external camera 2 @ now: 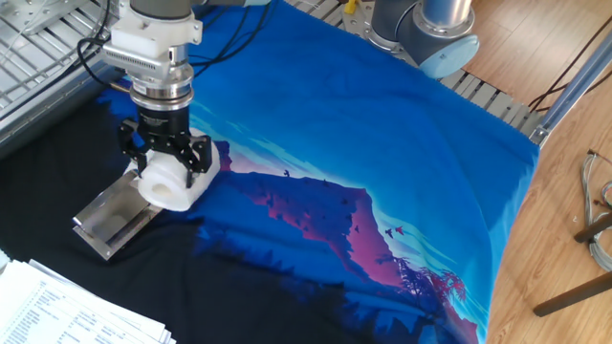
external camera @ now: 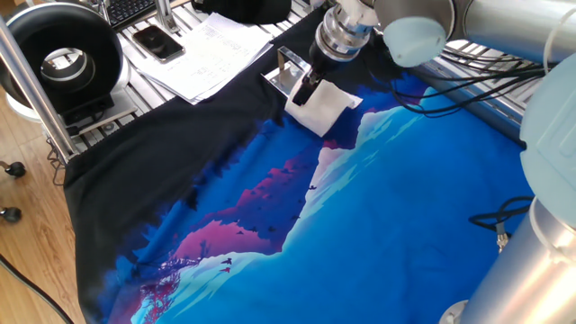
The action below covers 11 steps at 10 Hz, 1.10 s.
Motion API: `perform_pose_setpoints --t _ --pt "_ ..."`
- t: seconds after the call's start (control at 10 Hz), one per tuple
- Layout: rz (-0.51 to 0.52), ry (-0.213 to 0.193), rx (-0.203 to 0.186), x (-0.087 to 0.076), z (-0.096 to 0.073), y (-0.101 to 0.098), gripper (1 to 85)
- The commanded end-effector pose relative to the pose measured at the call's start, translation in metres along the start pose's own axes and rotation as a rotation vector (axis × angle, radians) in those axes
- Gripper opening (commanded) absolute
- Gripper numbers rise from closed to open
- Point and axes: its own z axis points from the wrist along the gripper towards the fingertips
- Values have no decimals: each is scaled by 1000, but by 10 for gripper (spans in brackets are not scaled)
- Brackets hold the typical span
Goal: Put the toilet paper on its holder
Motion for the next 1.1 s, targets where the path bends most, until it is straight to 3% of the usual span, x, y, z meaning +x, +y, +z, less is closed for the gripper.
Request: perform_pose_setpoints --t 0.0,0.2,0.4,0.8,1.0 --pt "52 -14 17 -3 -1 -6 427" --pt "76 34 18 5 -8 -7 373" --pt "97 117 30 13 -32 -11 370" --pt "142 148 41 16 -37 -14 360" --pt "92 162 108 18 -40 -33 347"
